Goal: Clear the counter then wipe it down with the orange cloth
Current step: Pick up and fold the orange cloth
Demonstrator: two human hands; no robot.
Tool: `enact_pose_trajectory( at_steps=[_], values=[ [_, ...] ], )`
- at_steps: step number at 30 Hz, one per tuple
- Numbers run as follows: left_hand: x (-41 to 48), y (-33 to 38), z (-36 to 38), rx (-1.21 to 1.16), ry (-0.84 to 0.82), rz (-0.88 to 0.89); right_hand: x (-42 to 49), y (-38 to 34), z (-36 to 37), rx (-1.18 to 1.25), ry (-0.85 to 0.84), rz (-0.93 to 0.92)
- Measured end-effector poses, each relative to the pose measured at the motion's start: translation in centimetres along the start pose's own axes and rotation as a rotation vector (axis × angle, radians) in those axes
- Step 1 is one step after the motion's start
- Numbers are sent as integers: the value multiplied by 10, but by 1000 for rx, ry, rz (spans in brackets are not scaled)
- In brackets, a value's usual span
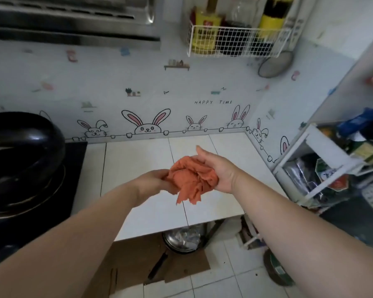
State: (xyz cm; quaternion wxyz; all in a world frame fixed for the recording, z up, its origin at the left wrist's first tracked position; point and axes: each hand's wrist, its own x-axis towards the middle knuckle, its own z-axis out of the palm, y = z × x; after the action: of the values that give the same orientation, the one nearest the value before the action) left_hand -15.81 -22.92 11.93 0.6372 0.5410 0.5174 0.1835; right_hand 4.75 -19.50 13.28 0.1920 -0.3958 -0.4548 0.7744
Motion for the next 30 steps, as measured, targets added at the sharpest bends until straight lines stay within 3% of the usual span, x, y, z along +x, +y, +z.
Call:
enact_pose_trajectory(
  at_steps=[3, 8, 11, 14, 20, 23, 28, 30],
  values=[
    [0, 13, -5, -175, 61, 47, -15, -13, -6, 45, 38, -95],
    [11, 45, 2, -194, 286, 160, -31, -16, -16, -88, 607, -185],
    [23, 67, 12, -167, 343, 178, -38, -26, -22, -55, 794, -257],
    [36, 90, 23, -86, 344, 160, -53, -37, -39, -105, 860, -316],
    [64, 126, 57, 301, 472, 120, -79, -56, -77, -68, 839, -372],
    [82, 145, 84, 303, 354, 192, -88, -68, -101, -21, 879, -392],
    [117, 179, 137, 159, -8, 294, -107, -85, -147, 41, 915, -367],
    [136, 191, 161, 185, -23, 293, -117, -88, -166, 103, 920, -394]
  ],
)
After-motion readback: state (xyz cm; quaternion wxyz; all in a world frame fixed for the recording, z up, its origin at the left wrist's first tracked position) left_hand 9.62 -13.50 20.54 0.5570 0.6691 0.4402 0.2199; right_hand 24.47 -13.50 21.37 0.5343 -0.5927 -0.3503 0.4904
